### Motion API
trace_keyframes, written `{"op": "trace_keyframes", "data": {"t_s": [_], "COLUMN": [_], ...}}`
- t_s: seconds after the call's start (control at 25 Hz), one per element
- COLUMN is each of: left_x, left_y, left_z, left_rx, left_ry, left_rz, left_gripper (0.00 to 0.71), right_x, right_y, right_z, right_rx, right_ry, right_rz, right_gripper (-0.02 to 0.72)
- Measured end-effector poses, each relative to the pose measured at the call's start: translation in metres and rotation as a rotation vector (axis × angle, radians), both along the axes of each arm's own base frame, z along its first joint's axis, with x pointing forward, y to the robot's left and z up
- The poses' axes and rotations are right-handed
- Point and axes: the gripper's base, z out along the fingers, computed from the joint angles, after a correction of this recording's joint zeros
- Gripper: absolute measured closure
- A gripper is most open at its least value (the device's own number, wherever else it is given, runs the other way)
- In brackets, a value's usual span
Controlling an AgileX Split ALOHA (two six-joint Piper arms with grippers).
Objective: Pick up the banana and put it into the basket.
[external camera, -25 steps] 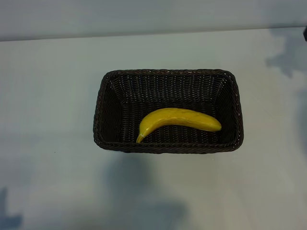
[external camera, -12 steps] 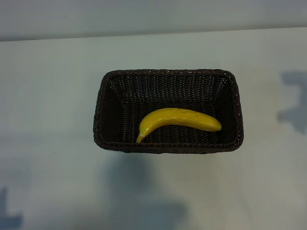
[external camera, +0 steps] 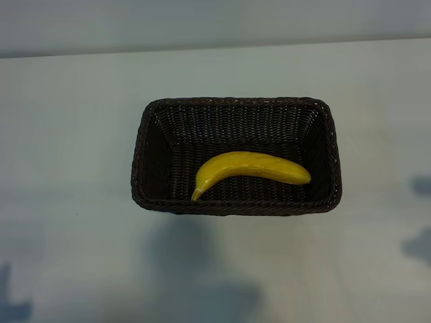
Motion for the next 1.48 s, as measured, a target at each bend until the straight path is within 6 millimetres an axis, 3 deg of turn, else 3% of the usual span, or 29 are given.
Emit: {"op": "trace_keyframes", "data": {"t_s": [0.2, 0.44, 0.88, 1.48], "left_x": [0.0, 0.0, 0.0, 0.0], "left_y": [0.0, 0.0, 0.0, 0.0], "left_z": [0.0, 0.0, 0.0, 0.0], "left_rx": [0.003, 0.003, 0.002, 0.005], "left_ry": [0.0, 0.0, 0.0, 0.0], "left_rz": [-0.002, -0.002, -0.001, 0.0], "left_gripper": [0.123, 0.123, 0.123, 0.123], "right_x": [-0.022, -0.035, -0.082, -0.083], "right_y": [0.001, 0.002, 0.005, 0.005], "right_z": [-0.017, -0.012, -0.006, -0.006], "right_rx": [-0.01, -0.018, -0.039, -0.039], "right_ry": [-0.114, -0.24, -0.557, -0.563], "right_rz": [0.0, -0.001, -0.001, 0.0], "right_gripper": [0.129, 0.13, 0.13, 0.13]}}
